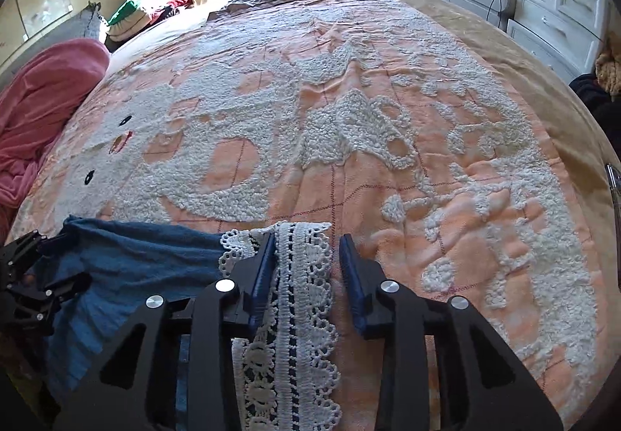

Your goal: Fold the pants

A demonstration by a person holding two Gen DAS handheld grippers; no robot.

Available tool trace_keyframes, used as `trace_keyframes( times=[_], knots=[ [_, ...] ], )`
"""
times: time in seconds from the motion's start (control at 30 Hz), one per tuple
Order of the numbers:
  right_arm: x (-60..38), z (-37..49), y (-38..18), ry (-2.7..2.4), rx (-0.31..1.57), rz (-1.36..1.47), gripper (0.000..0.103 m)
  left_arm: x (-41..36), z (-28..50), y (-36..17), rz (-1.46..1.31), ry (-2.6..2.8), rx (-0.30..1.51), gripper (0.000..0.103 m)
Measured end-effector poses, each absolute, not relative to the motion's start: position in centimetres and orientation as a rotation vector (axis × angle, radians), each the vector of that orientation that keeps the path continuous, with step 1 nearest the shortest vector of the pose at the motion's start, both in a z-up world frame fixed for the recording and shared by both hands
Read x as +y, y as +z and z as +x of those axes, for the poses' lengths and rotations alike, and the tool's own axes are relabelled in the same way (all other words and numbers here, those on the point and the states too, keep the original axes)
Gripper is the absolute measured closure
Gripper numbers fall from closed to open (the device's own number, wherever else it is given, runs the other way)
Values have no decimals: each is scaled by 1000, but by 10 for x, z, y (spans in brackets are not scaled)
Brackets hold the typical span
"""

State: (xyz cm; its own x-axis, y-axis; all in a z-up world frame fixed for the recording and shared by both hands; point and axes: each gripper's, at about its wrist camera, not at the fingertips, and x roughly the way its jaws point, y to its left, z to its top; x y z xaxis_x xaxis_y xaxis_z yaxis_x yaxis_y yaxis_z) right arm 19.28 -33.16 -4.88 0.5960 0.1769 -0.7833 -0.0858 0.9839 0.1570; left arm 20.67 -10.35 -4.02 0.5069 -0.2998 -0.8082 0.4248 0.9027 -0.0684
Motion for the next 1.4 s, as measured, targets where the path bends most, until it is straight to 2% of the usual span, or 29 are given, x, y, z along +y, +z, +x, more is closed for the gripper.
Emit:
trace_keyframes(
  times=[0.03,0.13,0.17,0.2,0.4,0.67,1.03,1.27,1.4],
  knots=[
    [-333,192,-49,150,918,117,61,-104,206,-40,144,-440,941,37],
    [-342,184,-40,160,871,180,52,-100,204,-35,115,-450,923,33],
    [-346,178,-34,160,843,204,49,-97,201,-31,95,-458,916,26],
    [-349,172,-28,155,813,217,47,-93,198,-26,76,-465,906,21],
    [-347,121,6,144,684,202,42,-78,180,-2,67,-445,834,21],
    [-305,51,5,223,710,51,42,-91,146,13,89,-515,796,15],
    [-278,22,-45,264,933,0,41,-98,105,-30,146,-473,907,15],
    [-281,9,-51,257,936,21,41,-100,89,-45,199,-415,894,14],
    [-304,-10,-30,296,824,152,42,-95,88,-36,155,-424,900,15]
  ],
)
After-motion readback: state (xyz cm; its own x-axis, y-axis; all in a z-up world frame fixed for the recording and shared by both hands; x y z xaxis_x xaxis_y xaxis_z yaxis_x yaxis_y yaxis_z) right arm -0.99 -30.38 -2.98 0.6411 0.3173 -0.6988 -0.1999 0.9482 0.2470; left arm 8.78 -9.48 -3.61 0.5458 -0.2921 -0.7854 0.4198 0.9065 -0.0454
